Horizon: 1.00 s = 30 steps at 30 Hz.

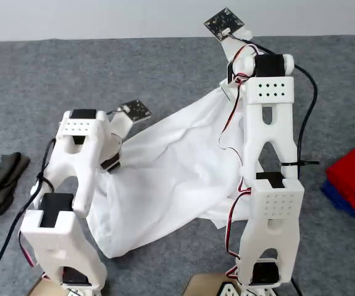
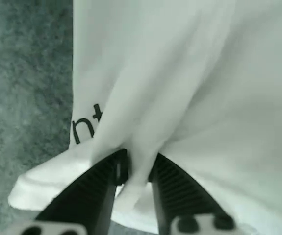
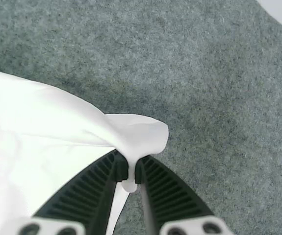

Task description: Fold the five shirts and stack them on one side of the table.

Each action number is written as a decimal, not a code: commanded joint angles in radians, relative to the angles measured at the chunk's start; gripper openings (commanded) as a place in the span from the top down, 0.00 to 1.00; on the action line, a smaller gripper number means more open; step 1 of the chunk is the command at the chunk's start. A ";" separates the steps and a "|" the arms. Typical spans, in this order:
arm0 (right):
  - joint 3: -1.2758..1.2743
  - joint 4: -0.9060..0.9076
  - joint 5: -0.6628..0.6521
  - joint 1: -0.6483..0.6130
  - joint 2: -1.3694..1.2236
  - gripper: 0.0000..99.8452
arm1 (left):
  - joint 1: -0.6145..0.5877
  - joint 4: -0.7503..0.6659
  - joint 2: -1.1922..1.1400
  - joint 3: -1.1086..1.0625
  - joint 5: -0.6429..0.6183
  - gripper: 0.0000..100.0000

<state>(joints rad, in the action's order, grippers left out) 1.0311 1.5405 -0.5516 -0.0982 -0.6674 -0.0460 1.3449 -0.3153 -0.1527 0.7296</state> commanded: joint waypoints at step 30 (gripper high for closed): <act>0.051 0.008 0.011 -0.001 0.019 0.99 | -0.005 -0.005 0.003 0.090 -0.006 0.93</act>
<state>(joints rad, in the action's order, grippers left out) 1.0311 1.5405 -0.5516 -0.0982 -0.6674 -0.0460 1.3525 -0.3184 -0.0974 0.7296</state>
